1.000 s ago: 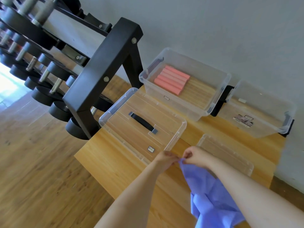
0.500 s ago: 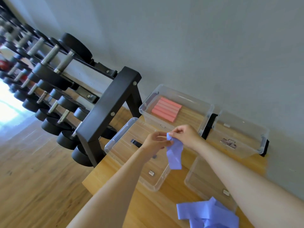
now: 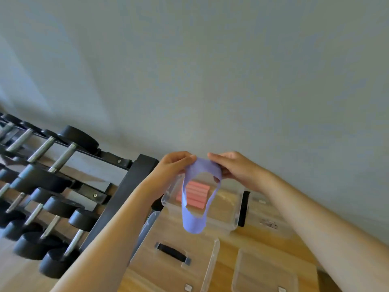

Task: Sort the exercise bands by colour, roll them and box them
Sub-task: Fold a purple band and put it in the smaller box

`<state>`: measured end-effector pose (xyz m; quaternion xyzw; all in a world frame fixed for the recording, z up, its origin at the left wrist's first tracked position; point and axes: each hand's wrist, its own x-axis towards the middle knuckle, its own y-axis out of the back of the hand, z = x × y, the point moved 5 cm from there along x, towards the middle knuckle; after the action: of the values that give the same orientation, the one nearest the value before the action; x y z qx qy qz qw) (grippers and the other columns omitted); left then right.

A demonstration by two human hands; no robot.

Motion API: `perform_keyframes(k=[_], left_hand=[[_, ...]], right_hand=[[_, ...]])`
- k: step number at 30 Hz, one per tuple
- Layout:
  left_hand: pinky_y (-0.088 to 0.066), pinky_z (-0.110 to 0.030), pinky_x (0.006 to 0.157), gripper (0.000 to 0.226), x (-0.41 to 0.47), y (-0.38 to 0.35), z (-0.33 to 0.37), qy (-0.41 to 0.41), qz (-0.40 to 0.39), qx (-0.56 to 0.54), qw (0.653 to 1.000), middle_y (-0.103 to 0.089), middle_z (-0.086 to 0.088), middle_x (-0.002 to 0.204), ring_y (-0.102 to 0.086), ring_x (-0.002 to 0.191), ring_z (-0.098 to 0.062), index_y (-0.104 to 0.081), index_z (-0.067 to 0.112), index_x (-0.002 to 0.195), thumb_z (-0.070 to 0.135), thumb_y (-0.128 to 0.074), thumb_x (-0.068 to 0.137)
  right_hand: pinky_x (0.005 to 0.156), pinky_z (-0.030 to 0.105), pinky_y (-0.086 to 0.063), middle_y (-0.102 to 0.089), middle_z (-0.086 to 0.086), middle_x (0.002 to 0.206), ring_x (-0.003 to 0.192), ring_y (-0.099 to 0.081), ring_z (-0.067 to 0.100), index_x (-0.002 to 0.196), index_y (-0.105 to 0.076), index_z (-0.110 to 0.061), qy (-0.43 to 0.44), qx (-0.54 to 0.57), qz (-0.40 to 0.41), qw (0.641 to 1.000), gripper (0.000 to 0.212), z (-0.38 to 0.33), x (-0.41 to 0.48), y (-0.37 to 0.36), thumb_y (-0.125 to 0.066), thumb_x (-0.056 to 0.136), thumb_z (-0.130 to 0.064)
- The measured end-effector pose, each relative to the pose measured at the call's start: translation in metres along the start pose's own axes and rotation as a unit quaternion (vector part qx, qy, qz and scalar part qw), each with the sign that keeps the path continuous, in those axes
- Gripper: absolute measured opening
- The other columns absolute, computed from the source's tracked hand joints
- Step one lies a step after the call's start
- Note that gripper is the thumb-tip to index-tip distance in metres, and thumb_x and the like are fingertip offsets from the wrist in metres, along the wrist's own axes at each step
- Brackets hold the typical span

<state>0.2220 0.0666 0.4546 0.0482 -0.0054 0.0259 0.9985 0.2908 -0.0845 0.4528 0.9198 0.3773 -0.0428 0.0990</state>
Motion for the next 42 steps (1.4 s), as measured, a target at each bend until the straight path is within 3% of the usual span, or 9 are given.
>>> perform_keyframes(k=[4,8,14,18,22,26,30,37,42], left_hand=[[-0.045,-0.018,0.072,0.027,0.015,-0.011,0.038,-0.032,-0.014,-0.012,0.999,-0.06,0.0,0.074,-0.057,0.071,-0.013,-0.057,0.01,0.077,0.016,-0.047,0.101],[-0.045,-0.018,0.074,0.024,0.02,-0.028,0.066,-0.062,-0.039,0.005,0.997,-0.062,-0.005,0.08,-0.057,0.077,-0.017,-0.061,0.011,0.08,0.028,-0.051,0.093],[-0.05,-0.027,0.085,0.022,0.015,-0.073,0.087,-0.091,-0.031,-0.001,0.995,-0.067,-0.009,0.085,-0.061,0.084,-0.019,-0.068,0.008,0.083,0.022,-0.056,0.094],[-0.049,-0.033,0.092,0.027,0.001,-0.12,0.089,-0.089,-0.011,-0.01,0.996,-0.069,-0.018,0.097,-0.063,0.092,-0.021,-0.069,-0.002,0.098,0.019,-0.052,0.099],[-0.051,-0.033,0.09,0.027,-0.012,-0.158,0.09,-0.091,0.045,-0.031,0.994,-0.068,-0.026,0.106,-0.064,0.094,-0.021,-0.068,-0.005,0.105,0.015,-0.05,0.101],[-0.054,-0.027,0.082,0.026,-0.024,-0.174,0.093,-0.081,0.082,-0.041,0.993,-0.07,-0.021,0.099,-0.066,0.087,-0.017,-0.068,-0.005,0.108,0.009,-0.047,0.101],[-0.055,-0.029,0.083,0.028,-0.037,-0.168,0.104,-0.085,0.076,-0.044,0.992,-0.073,-0.015,0.105,-0.069,0.093,-0.025,-0.07,0.001,0.109,0.008,-0.044,0.101],[-0.054,-0.031,0.085,0.029,-0.054,-0.136,0.109,-0.081,0.065,-0.04,0.994,-0.072,-0.015,0.107,-0.069,0.091,-0.021,-0.071,0.005,0.11,0.009,-0.043,0.102],[-0.054,-0.033,0.086,0.028,-0.058,-0.11,0.109,-0.077,0.071,-0.038,0.994,-0.073,-0.014,0.107,-0.069,0.094,-0.024,-0.072,0.008,0.108,0.01,-0.045,0.102]], right_hand=[[0.068,0.024,-0.049,-0.065,-0.001,0.069,0.062,-0.059,0.012,0.084,-0.067,-0.011,0.04,0.034,-0.011,0.999,0.028,-0.041,-0.015,0.009,-0.051,0.098,-0.029],[0.07,0.027,-0.05,-0.065,0.004,0.077,0.067,-0.062,0.018,0.085,-0.068,-0.011,0.075,0.042,-0.008,0.996,0.024,-0.063,-0.032,0.025,-0.062,0.091,-0.033],[0.077,0.026,-0.048,-0.063,-0.002,0.076,0.077,-0.059,0.015,0.076,-0.063,-0.017,0.104,0.061,0.034,0.992,0.022,-0.062,-0.056,0.066,-0.055,0.096,-0.014],[0.072,0.02,-0.047,-0.066,0.0,0.083,0.081,-0.062,0.013,0.089,-0.063,-0.014,0.102,0.066,0.028,0.992,0.013,-0.053,-0.084,0.096,-0.054,0.097,-0.017],[0.075,0.023,-0.045,-0.067,-0.002,0.085,0.08,-0.062,0.012,0.089,-0.065,-0.017,0.088,0.04,-0.002,0.995,0.013,-0.048,-0.105,0.115,-0.056,0.097,-0.022],[0.081,0.029,-0.045,-0.068,0.001,0.084,0.081,-0.062,0.015,0.084,-0.068,-0.018,0.091,0.037,-0.01,0.995,0.018,-0.053,-0.117,0.117,-0.059,0.095,-0.028],[0.08,0.032,-0.044,-0.066,0.004,0.083,0.079,-0.061,0.017,0.087,-0.068,-0.014,0.106,0.049,-0.017,0.993,0.029,-0.061,-0.122,0.107,-0.056,0.093,-0.04],[0.1,0.038,-0.045,-0.07,0.013,0.113,0.107,-0.064,0.025,0.112,-0.067,-0.004,0.112,0.038,-0.013,0.993,0.054,-0.069,-0.126,0.077,-0.048,0.093,-0.052],[0.1,0.039,-0.048,-0.069,0.011,0.117,0.112,-0.064,0.026,0.119,-0.064,-0.005,0.107,0.032,-0.008,0.994,0.051,-0.078,-0.123,0.053,-0.043,0.097,-0.047]])
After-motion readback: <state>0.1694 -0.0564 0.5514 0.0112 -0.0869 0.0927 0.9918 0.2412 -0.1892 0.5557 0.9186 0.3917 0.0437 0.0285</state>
